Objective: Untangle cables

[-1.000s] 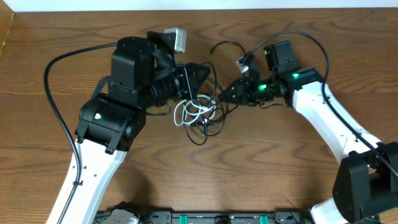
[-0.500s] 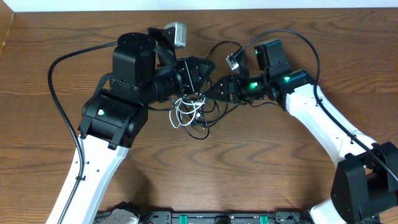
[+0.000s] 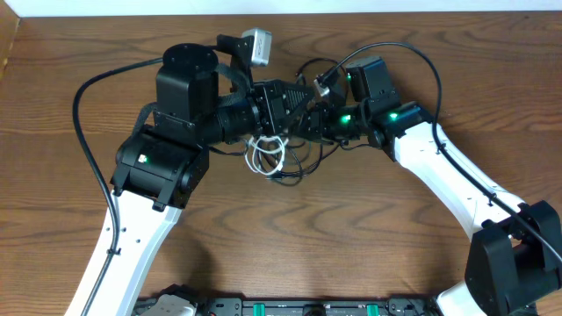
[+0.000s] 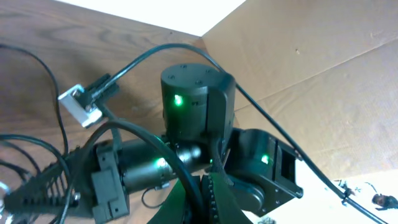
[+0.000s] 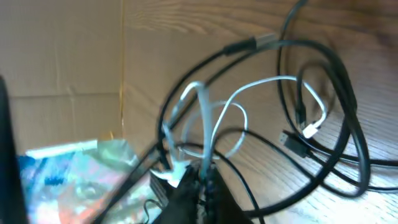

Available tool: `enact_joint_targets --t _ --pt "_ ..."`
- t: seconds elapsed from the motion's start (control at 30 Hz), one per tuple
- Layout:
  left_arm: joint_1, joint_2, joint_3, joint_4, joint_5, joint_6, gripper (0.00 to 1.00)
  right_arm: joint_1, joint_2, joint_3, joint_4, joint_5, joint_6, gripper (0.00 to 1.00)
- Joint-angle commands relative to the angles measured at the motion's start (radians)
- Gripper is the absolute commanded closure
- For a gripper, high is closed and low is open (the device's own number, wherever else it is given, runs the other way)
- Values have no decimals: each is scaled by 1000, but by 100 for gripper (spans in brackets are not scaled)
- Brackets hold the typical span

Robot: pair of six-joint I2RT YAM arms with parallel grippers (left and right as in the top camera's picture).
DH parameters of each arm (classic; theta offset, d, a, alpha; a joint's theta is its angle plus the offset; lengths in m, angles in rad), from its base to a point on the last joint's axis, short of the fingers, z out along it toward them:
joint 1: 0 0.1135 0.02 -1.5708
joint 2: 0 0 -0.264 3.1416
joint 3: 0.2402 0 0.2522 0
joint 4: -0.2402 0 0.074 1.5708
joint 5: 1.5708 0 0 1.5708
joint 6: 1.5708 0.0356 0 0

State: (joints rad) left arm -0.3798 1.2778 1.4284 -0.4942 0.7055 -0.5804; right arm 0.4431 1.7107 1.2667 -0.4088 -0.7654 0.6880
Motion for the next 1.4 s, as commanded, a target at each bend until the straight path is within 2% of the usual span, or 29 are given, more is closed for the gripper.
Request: enact_joint_targets --t 0.0,0.13,0.33,0.43,0.53,0.63,0.77,0.83,1.0,1.2,1.23,1.37 --pt "3 2 29 -24 0 -3 93 2 -18 0 -19 79 -2 98" --pt "4 2 29 -150 -156 7 93 -5 -20 0 -36 135 -43 98" --pt "4 5 26 -422 -602 -4 93 -75 -87 12 -35 139 -84 98" --pt "4 11 10 -494 -746 -44 92 -113 -159 23 -22 138 -84 99" --pt "4 23 -13 -503 -758 -54 92 -141 -253 37 8 139 -90 98" --pt "3 43 -13 -492 -697 -52 92 -150 -347 43 12 193 -102 98" --pt "3 54 -13 -472 -661 -50 93 -134 -420 43 -56 349 -102 99" --pt "4 57 -13 -473 -669 -54 92 -121 -423 42 -108 390 -103 96" --pt "4 66 -13 -475 -697 -61 92 -62 -358 40 -230 389 -169 78" --pt "43 95 -13 -521 -810 -90 84 53 -233 40 -272 315 -259 44" --pt "63 102 -13 -529 -801 -95 78 75 -211 40 -273 310 -260 42" --pt "151 128 -13 -569 -712 -95 75 146 -135 40 -260 311 -259 41"
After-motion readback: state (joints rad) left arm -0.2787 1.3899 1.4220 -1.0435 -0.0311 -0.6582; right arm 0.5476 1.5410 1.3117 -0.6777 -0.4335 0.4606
